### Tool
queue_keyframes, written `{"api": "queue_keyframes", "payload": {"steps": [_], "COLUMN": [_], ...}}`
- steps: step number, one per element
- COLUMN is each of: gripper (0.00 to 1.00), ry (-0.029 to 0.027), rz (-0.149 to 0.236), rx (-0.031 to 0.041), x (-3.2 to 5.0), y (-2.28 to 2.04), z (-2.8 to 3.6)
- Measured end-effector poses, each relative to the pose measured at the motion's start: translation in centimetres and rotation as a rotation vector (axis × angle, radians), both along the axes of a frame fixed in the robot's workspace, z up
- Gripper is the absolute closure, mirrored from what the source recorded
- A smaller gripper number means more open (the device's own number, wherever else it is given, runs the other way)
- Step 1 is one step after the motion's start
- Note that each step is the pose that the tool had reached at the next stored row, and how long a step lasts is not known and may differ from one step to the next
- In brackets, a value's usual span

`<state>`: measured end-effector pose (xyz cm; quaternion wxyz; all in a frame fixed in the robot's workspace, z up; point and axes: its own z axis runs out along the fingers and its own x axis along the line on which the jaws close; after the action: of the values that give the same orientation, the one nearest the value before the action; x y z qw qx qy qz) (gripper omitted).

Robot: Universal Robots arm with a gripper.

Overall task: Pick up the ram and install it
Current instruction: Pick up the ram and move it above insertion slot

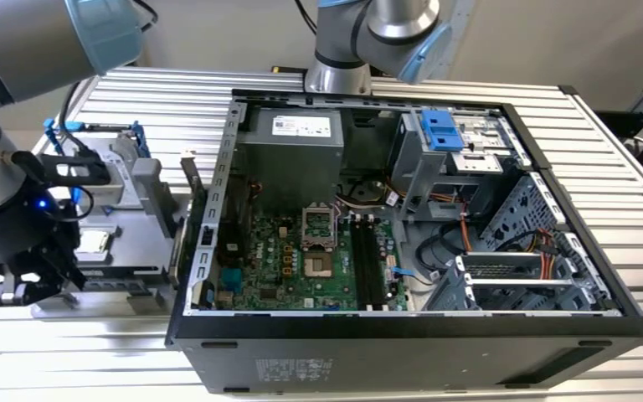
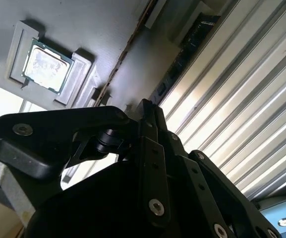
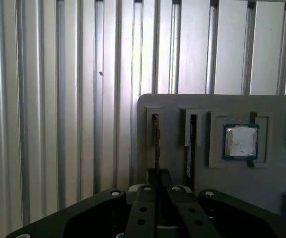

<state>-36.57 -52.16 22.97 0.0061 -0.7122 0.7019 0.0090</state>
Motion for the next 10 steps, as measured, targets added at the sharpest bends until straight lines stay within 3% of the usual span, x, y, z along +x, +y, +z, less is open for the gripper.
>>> {"api": "queue_keyframes", "payload": {"steps": [10], "gripper": [1.0], "ry": [0.0], "rz": [-0.002], "rx": [0.0], "x": [0.0], "y": [0.0], "z": [1.11]}}
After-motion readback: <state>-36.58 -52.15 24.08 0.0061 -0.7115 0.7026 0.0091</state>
